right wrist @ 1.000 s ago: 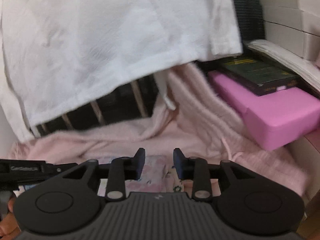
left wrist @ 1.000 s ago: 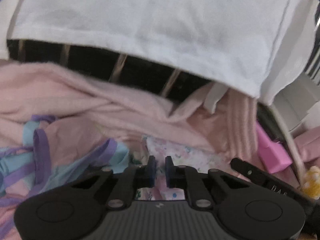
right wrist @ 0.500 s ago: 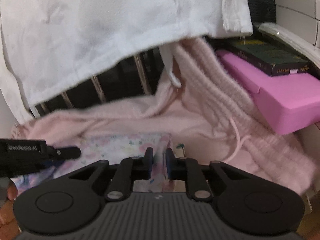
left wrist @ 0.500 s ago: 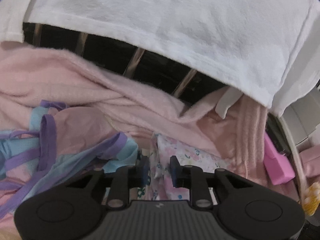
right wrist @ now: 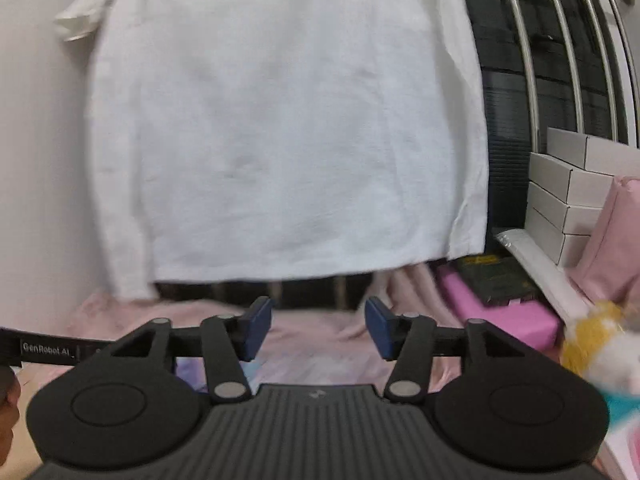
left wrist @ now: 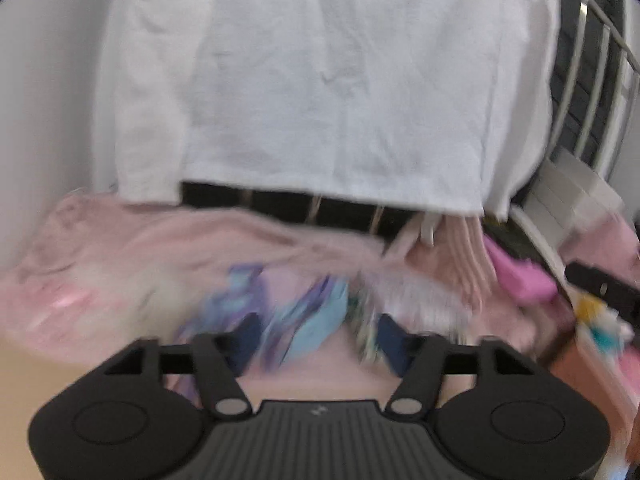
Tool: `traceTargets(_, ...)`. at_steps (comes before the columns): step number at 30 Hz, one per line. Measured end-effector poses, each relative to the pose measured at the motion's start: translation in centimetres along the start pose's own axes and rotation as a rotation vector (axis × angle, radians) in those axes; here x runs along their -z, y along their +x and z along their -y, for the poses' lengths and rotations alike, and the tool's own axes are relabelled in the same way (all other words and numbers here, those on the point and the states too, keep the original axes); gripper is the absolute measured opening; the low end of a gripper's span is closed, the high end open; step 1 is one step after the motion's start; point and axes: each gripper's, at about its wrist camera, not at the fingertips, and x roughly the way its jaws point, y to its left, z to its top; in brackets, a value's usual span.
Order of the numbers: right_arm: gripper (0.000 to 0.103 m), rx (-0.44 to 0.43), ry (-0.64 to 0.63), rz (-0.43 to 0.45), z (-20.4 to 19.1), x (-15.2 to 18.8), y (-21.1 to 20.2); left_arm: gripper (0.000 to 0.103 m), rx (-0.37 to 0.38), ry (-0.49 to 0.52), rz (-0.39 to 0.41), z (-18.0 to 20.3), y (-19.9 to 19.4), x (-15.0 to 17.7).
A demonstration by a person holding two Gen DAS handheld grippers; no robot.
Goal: Fold clothes
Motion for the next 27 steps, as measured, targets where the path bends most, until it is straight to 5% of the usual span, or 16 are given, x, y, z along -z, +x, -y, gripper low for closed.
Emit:
traceTargets(3, 0.082, -0.056, 0.006, -0.050, -4.3, 3.1, -5.0, 0.079, -0.052, 0.006, -0.017, -1.9, -4.8, 5.6)
traceTargets(7, 0.083, -0.121, 0.048, -0.194, -8.8, 9.5, -8.8, 0.079, -0.075, -0.045, -0.122, -4.4, -7.8, 13.2)
traceTargets(11, 0.085, -0.126, 0.094, -0.313, -13.0, 15.7, -10.3, 0.081, -0.147, 0.055, -0.130, -5.2, -8.3, 18.0)
traceTargets(14, 0.095, -0.054, 0.060, -0.318, -15.7, 19.0, -10.1, 0.082, -0.118, 0.073, -0.142, -6.3, -7.6, 19.9)
traceTargets(25, 0.101, 0.075, 0.029, -0.404, -17.6, 23.1, -7.3, 0.089, -0.169, 0.079, -0.104, -8.0, -7.4, 21.4)
traceTargets(27, 0.102, 0.094, 0.014, -0.423, -17.8, 23.2, -7.0, 0.101, -0.163, 0.084, -0.112, -8.0, -7.3, 21.4)
